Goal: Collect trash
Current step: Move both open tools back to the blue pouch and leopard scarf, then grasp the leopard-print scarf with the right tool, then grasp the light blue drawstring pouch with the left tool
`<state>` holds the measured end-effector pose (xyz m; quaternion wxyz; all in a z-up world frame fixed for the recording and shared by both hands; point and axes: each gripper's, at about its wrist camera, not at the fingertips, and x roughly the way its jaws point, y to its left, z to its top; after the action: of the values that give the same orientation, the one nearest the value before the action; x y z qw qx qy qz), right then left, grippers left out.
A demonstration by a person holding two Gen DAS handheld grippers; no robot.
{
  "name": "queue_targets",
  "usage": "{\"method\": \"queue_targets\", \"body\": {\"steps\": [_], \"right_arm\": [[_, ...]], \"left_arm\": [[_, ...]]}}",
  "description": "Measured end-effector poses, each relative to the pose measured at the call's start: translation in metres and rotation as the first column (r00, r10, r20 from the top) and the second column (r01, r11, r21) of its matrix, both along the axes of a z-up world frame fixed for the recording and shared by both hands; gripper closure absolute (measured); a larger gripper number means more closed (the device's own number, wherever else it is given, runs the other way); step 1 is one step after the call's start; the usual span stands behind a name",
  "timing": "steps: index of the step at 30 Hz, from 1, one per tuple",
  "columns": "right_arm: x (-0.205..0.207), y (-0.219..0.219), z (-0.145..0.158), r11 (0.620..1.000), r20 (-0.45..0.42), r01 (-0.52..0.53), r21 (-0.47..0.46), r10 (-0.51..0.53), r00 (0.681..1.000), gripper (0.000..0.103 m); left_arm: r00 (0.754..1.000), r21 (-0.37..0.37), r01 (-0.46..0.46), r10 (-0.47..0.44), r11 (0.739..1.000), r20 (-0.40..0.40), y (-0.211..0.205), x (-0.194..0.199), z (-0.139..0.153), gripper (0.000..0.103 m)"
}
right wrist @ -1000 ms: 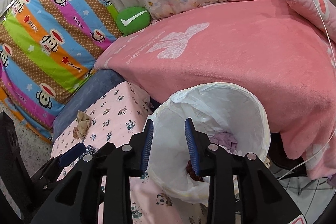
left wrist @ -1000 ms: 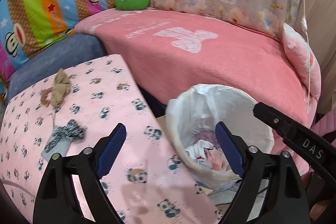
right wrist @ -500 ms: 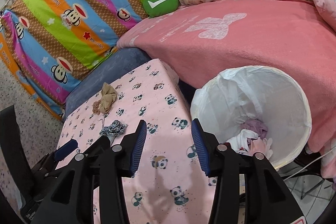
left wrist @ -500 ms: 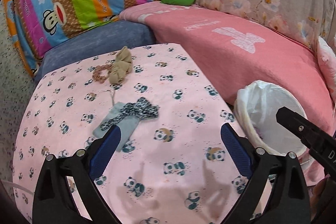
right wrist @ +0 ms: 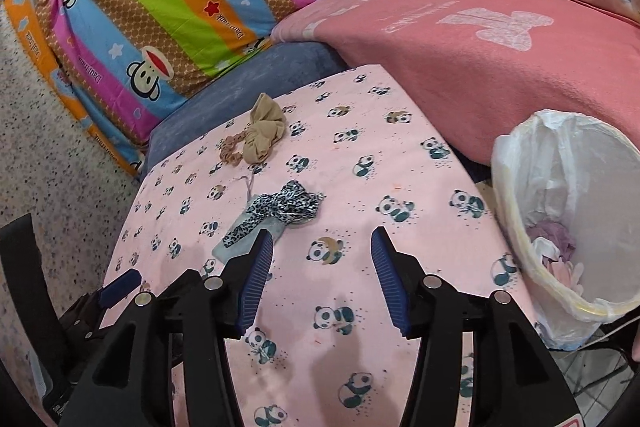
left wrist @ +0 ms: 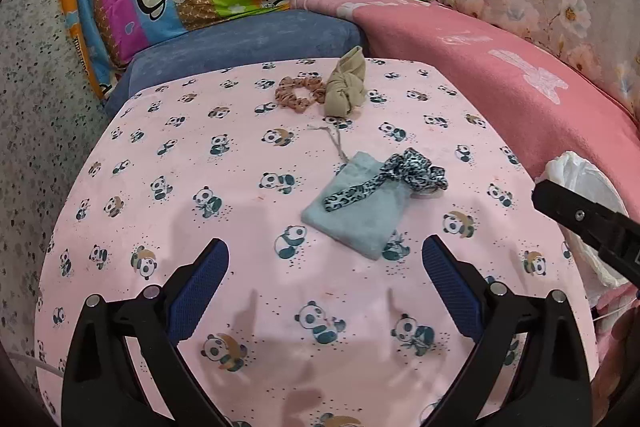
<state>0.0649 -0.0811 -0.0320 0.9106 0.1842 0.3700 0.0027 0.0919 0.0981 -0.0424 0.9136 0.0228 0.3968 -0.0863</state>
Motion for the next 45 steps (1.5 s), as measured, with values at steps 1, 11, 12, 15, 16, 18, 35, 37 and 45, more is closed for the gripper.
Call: {"method": "queue_targets", "body": {"steps": [1, 11, 12, 15, 16, 18, 35, 37, 45], "right_arm": [[0.005, 0.005, -0.002, 1.0, -0.004, -0.006, -0.005, 0.006, 1.0, 0.051], [0.079, 0.05, -0.032, 0.998, -0.044, -0.062, -0.033, 0.06, 0.997, 0.051], [0.083, 0.051, -0.034, 0.998, -0.047, -0.062, -0.031, 0.06, 0.997, 0.051], [0.099, 0.055, -0.044, 0.998, -0.067, -0.056, -0.028, 0.054, 0.996, 0.051], [0.104, 0.055, -0.047, 0.998, -0.076, -0.054, -0.032, 0.051, 0.996, 0.051], [0.111, 0.056, -0.055, 0.998, -0.098, -0.05, -0.032, 0.047, 0.994, 0.051], [0.087, 0.007, -0.048, 0.997, -0.044, 0.058, 0.053, -0.056, 0.997, 0.089], [0.082, 0.002, -0.044, 0.996, -0.04, 0.064, 0.063, -0.061, 0.997, 0.089], [0.065, -0.01, -0.043, 0.991, -0.043, 0.085, 0.1, -0.081, 0.996, 0.089]], "left_arm": [[1.0, 0.001, -0.005, 0.005, 1.0, -0.004, 0.005, 0.002, -0.002, 0.01], [0.998, -0.037, -0.042, 0.04, 0.998, -0.045, 0.038, 0.027, -0.019, 0.01], [0.998, -0.041, -0.038, 0.036, 0.998, -0.048, 0.038, 0.029, -0.02, 0.01], [0.998, -0.039, -0.023, 0.021, 0.999, -0.053, 0.037, 0.036, -0.025, 0.01], [0.998, -0.036, -0.019, 0.017, 0.999, -0.053, 0.035, 0.038, -0.026, 0.01], [0.998, -0.035, -0.006, 0.004, 0.999, -0.055, 0.033, 0.042, -0.029, 0.01], [0.987, -0.03, 0.109, -0.111, 0.994, -0.118, -0.022, 0.069, -0.056, 0.01], [0.984, -0.046, 0.113, -0.119, 0.992, -0.132, -0.023, 0.07, -0.059, 0.011], [0.985, -0.057, 0.136, -0.141, 0.989, -0.1, -0.024, 0.059, -0.055, 0.063]]}}
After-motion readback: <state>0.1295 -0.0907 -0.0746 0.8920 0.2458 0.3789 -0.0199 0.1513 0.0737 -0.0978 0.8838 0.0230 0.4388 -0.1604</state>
